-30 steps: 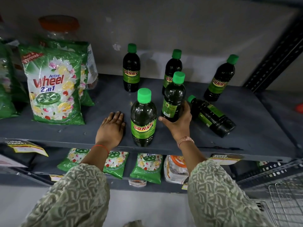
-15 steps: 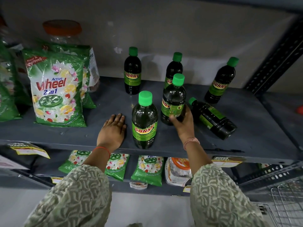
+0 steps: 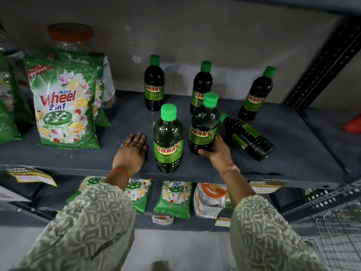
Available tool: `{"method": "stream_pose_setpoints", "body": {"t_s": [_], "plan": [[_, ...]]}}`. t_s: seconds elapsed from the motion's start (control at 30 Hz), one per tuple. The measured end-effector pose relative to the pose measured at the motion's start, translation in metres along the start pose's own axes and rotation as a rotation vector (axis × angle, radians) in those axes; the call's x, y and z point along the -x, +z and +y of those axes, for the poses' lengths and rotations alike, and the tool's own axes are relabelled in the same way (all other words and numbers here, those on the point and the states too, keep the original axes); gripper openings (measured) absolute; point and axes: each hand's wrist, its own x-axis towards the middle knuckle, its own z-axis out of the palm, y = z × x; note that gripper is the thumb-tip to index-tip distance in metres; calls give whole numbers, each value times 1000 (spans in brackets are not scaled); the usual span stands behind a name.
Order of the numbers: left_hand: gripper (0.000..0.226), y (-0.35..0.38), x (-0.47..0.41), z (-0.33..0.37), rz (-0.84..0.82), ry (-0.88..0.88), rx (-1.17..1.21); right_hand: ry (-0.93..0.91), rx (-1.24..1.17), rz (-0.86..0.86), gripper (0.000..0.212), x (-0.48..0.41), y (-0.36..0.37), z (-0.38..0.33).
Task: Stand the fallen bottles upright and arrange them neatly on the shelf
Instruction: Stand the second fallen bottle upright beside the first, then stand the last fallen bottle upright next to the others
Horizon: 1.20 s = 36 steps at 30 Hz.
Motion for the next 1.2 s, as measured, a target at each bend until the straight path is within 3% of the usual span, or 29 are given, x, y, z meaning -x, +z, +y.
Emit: {"method": "stream_pose_setpoints", "body": {"t_s": [0.27, 0.67, 0.77, 0.83, 0.9, 0.93, 1.07, 1.1, 1.2], "plan": [[51, -2, 5, 6, -16, 15, -50, -52, 78, -121, 67, 42, -10, 14], [50, 0, 14, 9, -25, 26, -54, 0, -10, -240, 69, 57, -15, 4], [50, 0, 14, 9, -31, 19, -56, -26, -131, -99, 75, 72, -28, -3], [50, 0, 13, 10, -29, 0, -45, -136, 26, 177, 67, 68, -54, -16], [50, 1, 11, 15, -18, -24, -33, -203, 399, 345, 58, 45, -88, -28], [50, 1, 11, 17, -13, -32, -38, -149, 576, 324, 61, 30, -104, -33], [51, 6, 11, 17, 8, -19, -74, 213, 1048, -20, 83, -7, -122, -39], [50, 7, 11, 16, 14, -10, -85, 255, 1059, -43, 82, -11, -119, -36], [50, 8, 11, 14, 20, 4, -101, 285, 747, 74, 77, -20, -105, -27]]}}
